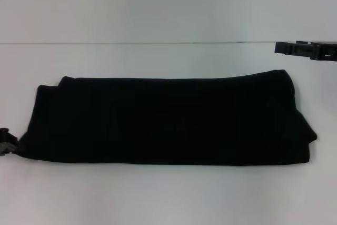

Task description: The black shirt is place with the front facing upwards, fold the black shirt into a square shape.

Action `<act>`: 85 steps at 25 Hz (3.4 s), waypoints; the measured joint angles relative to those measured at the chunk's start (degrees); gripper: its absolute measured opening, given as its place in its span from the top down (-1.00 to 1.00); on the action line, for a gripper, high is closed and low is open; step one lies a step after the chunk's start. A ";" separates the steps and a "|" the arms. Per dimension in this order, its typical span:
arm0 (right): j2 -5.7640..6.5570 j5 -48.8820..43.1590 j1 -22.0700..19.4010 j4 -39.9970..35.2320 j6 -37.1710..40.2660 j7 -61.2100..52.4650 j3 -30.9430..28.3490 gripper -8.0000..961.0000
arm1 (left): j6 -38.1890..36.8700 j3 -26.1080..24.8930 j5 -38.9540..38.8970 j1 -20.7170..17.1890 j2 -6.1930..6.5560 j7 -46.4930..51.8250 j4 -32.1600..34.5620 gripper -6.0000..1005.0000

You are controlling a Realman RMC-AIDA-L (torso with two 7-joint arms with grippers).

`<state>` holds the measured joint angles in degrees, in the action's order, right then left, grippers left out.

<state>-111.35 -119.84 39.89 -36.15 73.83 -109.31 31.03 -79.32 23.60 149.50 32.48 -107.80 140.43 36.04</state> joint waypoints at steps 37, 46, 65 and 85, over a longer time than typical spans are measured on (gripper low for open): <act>0.14 7.17 -4.04 -0.15 4.04 3.25 -0.67 -0.96 | -21.01 -3.24 -29.29 9.71 -9.91 -20.45 5.41 0.77; 2.22 8.26 -7.54 -0.32 5.72 4.20 -3.61 -0.96 | -1.72 9.78 -32.08 12.29 -16.39 -31.67 -16.82 0.73; 4.36 7.71 -5.51 -0.10 4.84 -4.03 -2.85 -0.96 | -23.81 9.43 -42.19 9.63 -15.81 -40.39 -13.69 -0.33; 6.78 -6.64 5.07 5.69 4.30 -20.18 3.69 -0.96 | -1.00 12.58 -47.02 4.54 -9.79 -52.99 -8.12 -0.84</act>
<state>-104.57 -126.48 44.95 -30.46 78.13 -129.48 34.72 -80.32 36.18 102.47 37.03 -117.59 87.44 27.92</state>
